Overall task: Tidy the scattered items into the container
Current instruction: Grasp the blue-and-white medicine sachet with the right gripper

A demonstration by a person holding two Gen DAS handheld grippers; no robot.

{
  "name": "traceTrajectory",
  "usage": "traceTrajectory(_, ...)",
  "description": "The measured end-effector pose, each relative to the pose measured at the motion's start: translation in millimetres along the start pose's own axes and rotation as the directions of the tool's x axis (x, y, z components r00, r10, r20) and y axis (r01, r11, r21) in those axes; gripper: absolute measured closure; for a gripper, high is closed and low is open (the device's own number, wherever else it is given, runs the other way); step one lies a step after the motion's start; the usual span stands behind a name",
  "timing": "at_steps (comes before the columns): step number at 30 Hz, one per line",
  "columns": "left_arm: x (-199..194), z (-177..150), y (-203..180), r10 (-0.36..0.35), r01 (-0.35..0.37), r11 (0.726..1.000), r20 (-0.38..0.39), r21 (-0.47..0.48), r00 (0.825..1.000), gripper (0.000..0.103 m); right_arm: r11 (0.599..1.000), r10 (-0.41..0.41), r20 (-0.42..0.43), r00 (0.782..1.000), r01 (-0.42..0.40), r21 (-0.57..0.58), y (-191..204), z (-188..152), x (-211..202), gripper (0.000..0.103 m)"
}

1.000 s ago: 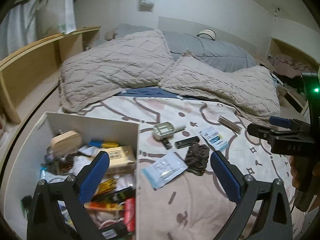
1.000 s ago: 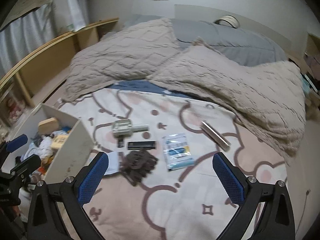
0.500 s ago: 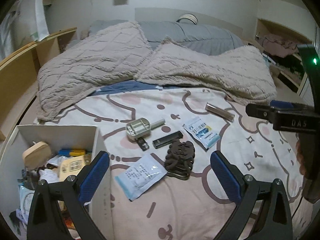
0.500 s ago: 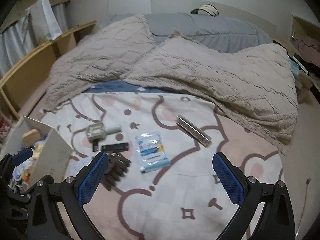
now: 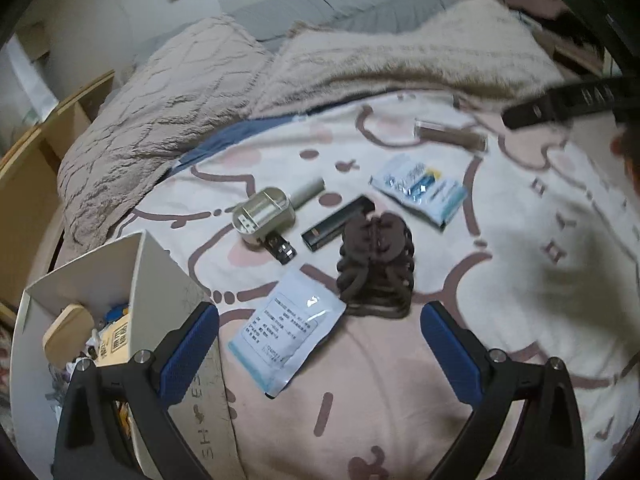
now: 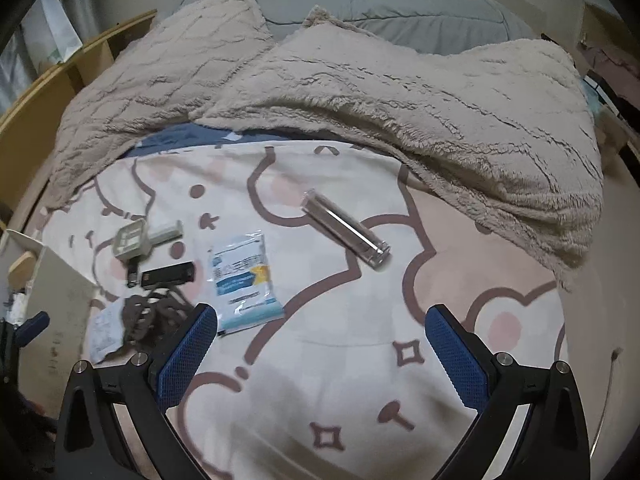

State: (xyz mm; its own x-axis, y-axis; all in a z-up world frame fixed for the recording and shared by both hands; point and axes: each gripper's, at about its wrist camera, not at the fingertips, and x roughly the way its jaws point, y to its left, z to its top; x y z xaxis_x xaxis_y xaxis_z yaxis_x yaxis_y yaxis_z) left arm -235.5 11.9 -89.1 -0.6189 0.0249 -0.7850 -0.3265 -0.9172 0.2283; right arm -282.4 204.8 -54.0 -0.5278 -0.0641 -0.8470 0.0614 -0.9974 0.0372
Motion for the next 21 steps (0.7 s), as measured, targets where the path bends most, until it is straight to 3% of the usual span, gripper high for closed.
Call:
traceTrajectory(3,10.9,-3.3,-5.4,0.022,-0.021,0.999,-0.029,0.049,0.999,0.002,0.999,-0.012,-0.007,1.000,0.012,-0.042,5.7,0.9,11.1,0.000)
traceTrajectory(5,18.7,-5.9,-8.4,0.033,-0.028,0.997,-0.055,0.076,0.998,0.012,0.997,-0.021,-0.019,1.000,0.019,-0.078,13.1,1.3,20.0,0.001)
traceTrajectory(8,31.3,-11.1,-11.9,0.044,-0.035,0.995,-0.094,0.095,0.995,0.013,0.990,-0.033,-0.052,0.998,0.025,-0.138,28.6,1.0,35.6,0.012)
traceTrajectory(10,37.1,-14.7,-13.1,0.056,-0.045,0.994,-0.107,0.104,0.993,0.013,0.982,-0.038,-0.069,0.997,0.024,-0.187,41.5,0.2,46.0,0.013)
traceTrajectory(17,54.2,-26.2,-7.9,0.086,-0.071,0.993,-0.155,0.095,0.984,0.017,0.954,-0.064,-0.116,0.991,0.027,-0.299,74.7,-0.2,80.1,0.013)
traceTrajectory(21,58.2,-25.7,-3.7,0.078,-0.066,0.995,-0.168,0.074,0.983,0.017,0.952,-0.058,-0.154,0.986,0.009,-0.304,79.6,2.7,95.5,0.013)
